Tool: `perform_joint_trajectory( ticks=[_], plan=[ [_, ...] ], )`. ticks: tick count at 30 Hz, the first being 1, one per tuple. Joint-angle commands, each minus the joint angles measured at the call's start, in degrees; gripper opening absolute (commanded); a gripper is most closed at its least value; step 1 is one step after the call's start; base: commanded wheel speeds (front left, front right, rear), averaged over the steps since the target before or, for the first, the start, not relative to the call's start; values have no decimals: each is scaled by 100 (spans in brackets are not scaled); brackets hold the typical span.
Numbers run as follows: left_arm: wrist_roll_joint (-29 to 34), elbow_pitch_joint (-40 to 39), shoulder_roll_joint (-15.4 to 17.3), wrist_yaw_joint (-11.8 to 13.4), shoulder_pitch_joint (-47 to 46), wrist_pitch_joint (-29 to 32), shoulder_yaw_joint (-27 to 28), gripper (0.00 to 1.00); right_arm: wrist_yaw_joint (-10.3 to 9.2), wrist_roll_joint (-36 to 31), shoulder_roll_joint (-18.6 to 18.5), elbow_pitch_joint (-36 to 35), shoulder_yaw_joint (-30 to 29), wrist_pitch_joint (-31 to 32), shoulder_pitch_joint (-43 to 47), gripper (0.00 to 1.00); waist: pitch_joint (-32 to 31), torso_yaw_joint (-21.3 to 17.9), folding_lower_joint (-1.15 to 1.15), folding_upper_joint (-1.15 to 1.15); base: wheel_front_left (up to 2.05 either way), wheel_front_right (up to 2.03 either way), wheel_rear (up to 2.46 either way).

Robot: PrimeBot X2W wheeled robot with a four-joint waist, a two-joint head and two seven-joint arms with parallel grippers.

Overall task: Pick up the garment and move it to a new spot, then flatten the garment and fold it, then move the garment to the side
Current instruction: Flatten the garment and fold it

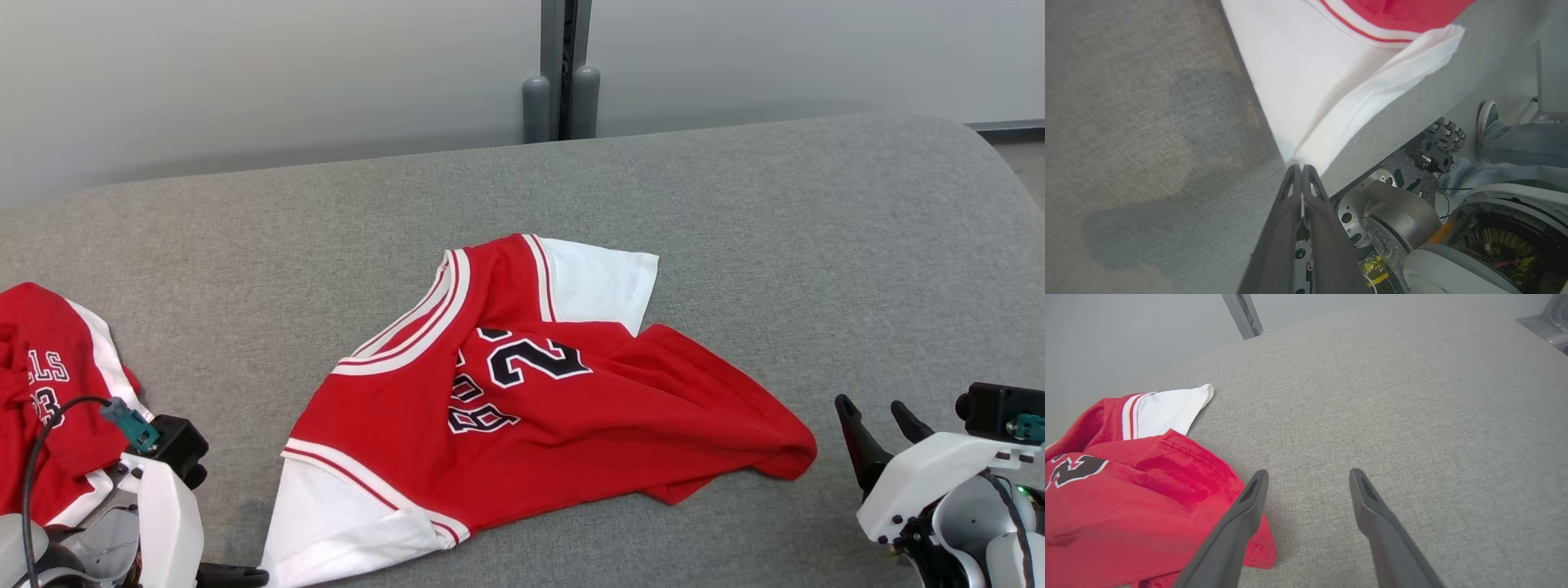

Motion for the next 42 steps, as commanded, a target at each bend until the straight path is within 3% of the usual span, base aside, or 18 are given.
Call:
perform_joint_trajectory(
  ticks=[1,8,17,23,33,34,38,42],
  plan=[
    [110,112,-28,-6,60,-61,-35,100,1,-25,-35,-64,-5,46,61,100,-37,33,0,0,0,0,0],
    [44,363,-143,-7,-9,-346,124,100,1,-48,-77,-263,24,79,144,100,-191,115,0,0,0,0,0],
    [434,109,31,107,-27,-1869,816,100,1,122,-176,-520,106,-429,196,100,-355,161,0,0,0,0,0],
    [785,-293,0,440,184,-2984,1199,100,1,176,-223,-813,32,-924,114,100,-374,247,0,0,0,0,0],
    [1473,-624,-201,1395,604,-4950,1848,100,1,200,-227,-1187,344,-1656,-56,100,-359,431,0,0,0,0,0],
    [1473,-624,-201,1395,604,-4950,1848,100,1,200,-227,-1187,344,-1656,-56,100,-359,431,0,0,0,0,0],
    [1628,-576,-400,1648,890,-5734,2083,100,1,254,-142,-1133,537,-2168,-170,100,-339,460,0,0,0,0,0],
    [1924,-500,-723,1878,1173,-6084,2327,100,1,204,-103,-909,714,-2553,-195,100,-315,540,0,0,0,0,0]
  ],
)
